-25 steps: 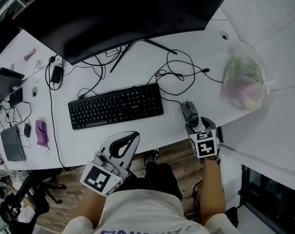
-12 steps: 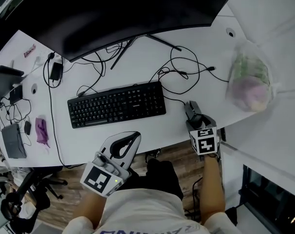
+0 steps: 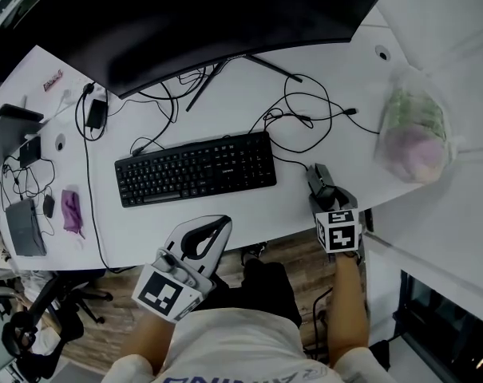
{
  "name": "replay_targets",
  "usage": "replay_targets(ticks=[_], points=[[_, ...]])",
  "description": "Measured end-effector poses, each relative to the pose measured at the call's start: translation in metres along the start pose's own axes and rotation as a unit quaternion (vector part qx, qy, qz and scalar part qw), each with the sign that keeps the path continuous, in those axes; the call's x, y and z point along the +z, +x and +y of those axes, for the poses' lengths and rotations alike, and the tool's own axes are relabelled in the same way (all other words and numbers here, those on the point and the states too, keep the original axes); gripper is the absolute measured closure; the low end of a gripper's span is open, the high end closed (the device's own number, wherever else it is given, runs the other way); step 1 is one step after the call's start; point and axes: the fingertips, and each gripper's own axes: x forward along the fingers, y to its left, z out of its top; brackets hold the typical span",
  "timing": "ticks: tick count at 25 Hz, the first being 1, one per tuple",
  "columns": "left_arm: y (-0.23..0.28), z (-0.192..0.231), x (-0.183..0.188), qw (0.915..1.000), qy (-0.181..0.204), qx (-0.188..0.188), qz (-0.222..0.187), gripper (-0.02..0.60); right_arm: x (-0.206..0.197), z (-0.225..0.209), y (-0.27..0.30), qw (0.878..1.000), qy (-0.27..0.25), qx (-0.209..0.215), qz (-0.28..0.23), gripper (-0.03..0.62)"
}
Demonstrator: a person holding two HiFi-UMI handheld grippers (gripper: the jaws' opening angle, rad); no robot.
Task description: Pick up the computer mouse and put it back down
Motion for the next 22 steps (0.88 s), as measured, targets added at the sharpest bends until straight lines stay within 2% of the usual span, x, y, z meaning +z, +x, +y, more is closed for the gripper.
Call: replay_targets(ticks=[9, 22], points=[[-0.005, 0.0, 0.005, 1.0, -0.001, -0.003, -0.005, 0.577, 0.005, 0.007, -0.016, 0.999, 0.007, -0.019, -0.049, 0.315], [-0.02, 0.002, 0.027, 0.9996, 0.01, -0.007, -0.026, 0.577, 0.057, 0.017, -0.072, 0.985, 0.03, -0.047, -0.164, 0.315]])
